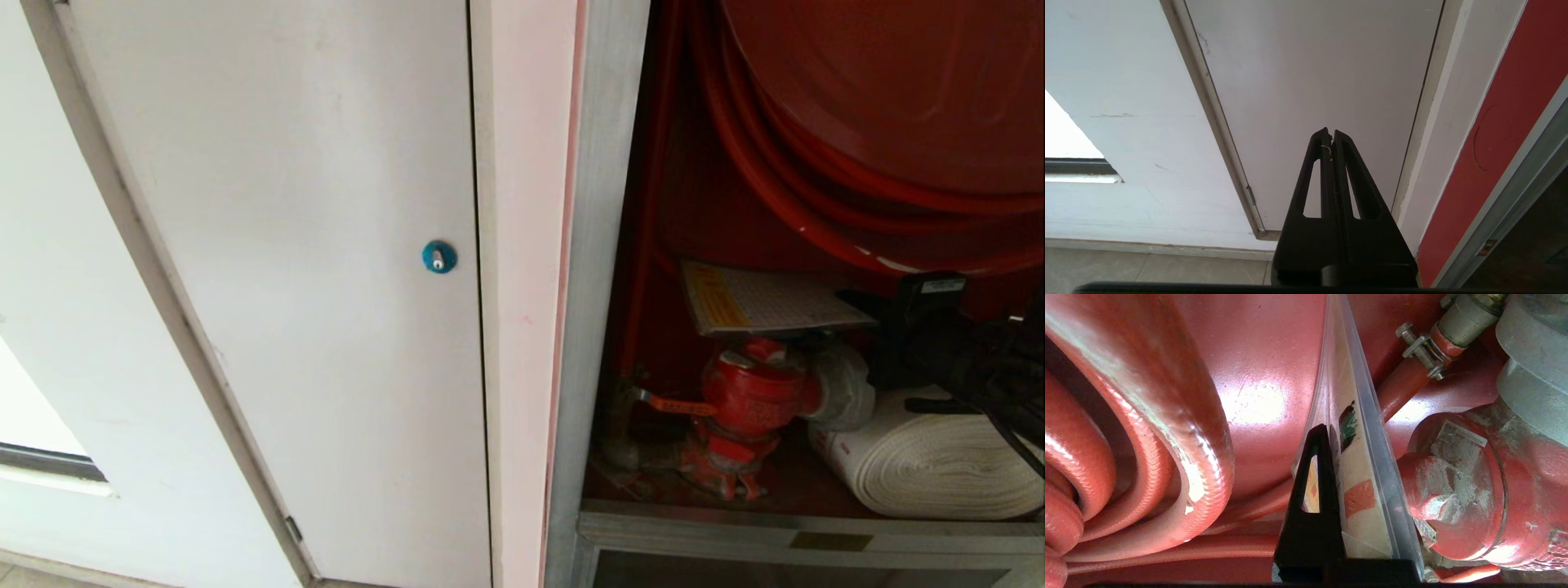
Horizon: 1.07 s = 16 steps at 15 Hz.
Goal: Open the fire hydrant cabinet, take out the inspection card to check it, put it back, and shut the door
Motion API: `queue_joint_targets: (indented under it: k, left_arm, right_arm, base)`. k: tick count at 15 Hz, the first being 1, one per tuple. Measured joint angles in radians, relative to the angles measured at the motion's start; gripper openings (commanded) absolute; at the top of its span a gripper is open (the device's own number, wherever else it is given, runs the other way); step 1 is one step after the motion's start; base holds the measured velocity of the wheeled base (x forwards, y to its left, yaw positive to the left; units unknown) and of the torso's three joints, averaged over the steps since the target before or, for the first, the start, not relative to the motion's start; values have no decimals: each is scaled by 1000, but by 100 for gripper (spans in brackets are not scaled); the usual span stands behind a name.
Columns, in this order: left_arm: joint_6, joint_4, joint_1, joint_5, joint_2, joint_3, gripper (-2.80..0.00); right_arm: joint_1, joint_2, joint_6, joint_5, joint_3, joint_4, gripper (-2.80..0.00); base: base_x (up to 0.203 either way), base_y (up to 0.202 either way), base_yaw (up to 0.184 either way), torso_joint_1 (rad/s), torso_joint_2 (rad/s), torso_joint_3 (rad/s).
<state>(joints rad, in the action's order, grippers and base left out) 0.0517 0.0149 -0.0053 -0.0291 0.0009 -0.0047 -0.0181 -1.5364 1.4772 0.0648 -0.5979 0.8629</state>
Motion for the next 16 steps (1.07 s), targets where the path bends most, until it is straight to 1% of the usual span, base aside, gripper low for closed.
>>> queue_joint_targets:
  k: [6, 11, 16]
  left_arm:
    - [0, 0, 1, 0, 0, 0, -280]
    - [0, 0, 0, 0, 0, 0, -280]
    - [0, 0, 0, 0, 0, 0, -280]
  right_arm:
    - [-4, 9, -1, -3, 12, -3, 0]
    - [-5, 64, -10, -3, 44, -7, 0]
    - [2, 163, -58, 0, 128, -11, 0]
  base:
    - [0, 0, 0, 0, 0, 0]
    - [0, 0, 0, 0, 0, 0]
    - [0, 0, 0, 0, 0, 0]
